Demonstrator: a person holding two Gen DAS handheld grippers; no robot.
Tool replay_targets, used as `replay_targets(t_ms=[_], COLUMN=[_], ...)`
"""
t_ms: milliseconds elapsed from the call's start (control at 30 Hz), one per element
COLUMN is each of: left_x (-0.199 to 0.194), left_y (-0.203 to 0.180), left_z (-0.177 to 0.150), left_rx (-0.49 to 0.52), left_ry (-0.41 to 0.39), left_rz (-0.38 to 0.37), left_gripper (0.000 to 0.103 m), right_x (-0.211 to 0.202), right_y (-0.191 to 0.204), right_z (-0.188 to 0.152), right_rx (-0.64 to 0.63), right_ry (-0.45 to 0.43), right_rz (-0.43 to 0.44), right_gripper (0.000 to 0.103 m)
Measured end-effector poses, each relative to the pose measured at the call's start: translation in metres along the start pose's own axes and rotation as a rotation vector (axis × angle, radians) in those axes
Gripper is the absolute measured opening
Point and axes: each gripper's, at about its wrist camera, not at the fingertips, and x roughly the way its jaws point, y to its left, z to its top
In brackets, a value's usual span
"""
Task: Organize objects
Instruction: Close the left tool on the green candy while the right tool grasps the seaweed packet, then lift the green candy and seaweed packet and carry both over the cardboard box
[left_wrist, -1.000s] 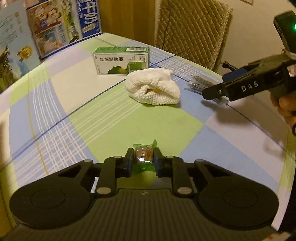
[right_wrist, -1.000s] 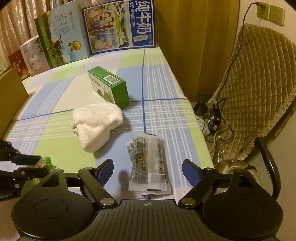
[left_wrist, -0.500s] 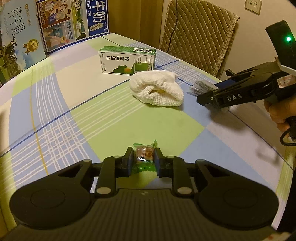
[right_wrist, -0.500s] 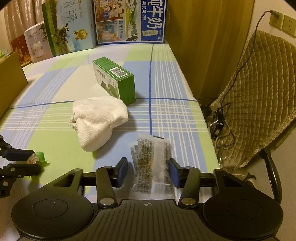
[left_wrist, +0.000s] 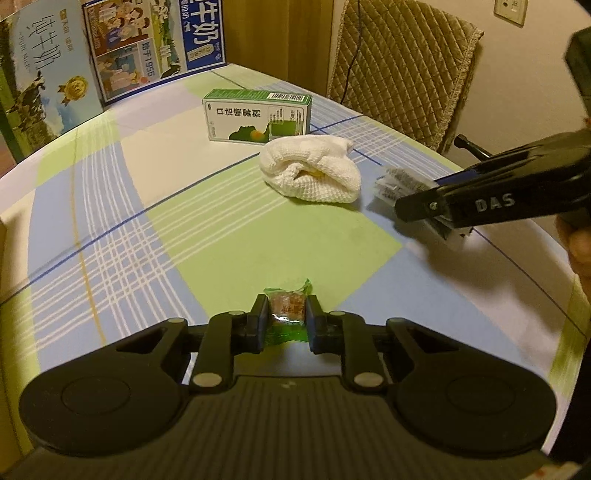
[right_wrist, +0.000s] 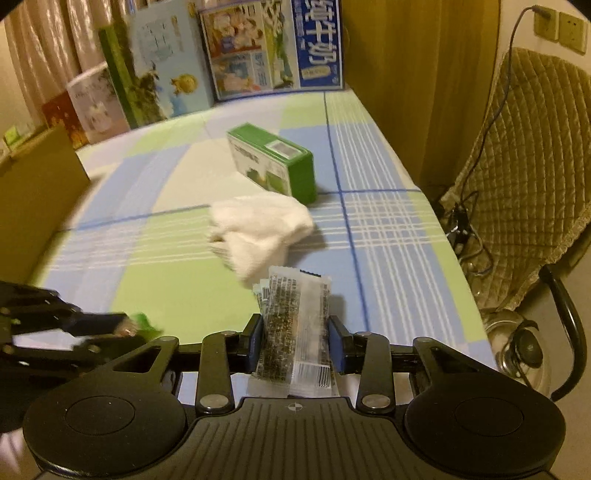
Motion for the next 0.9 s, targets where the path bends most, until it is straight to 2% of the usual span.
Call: replay_targets(t_ms=[167,400,667,900], left_x=[-0.031,-0.1,-0.175,-0.229], left_y=[-0.005,-0.012,-0.025,-0.026], left_z=[-0.005,-0.021,-0.041,-0.064], left_rx=[-0.065,-0.188,-0.233,-0.29], left_ry=[-0.022,-0.064,-0.12,-0.169], left_rz=[0.017,0.049,0.116,0.168], left_gripper=[0.017,0.017,0.017,0.017], right_x=[-0.031,-0.085,-0.142,-0.167], right_y=[0.021,0.05,0.09,0.129], right_z=[-0.015,-0.031,-0.052,-0.056], right_rx=[0.028,0.045,0.005,-0.055], right_ry=[-0.028,-0.061,-0.109,-0.136], right_rz=[0.029,0.04,0.075,0.13], right_gripper=[0.034,0.034,0.034,0.034])
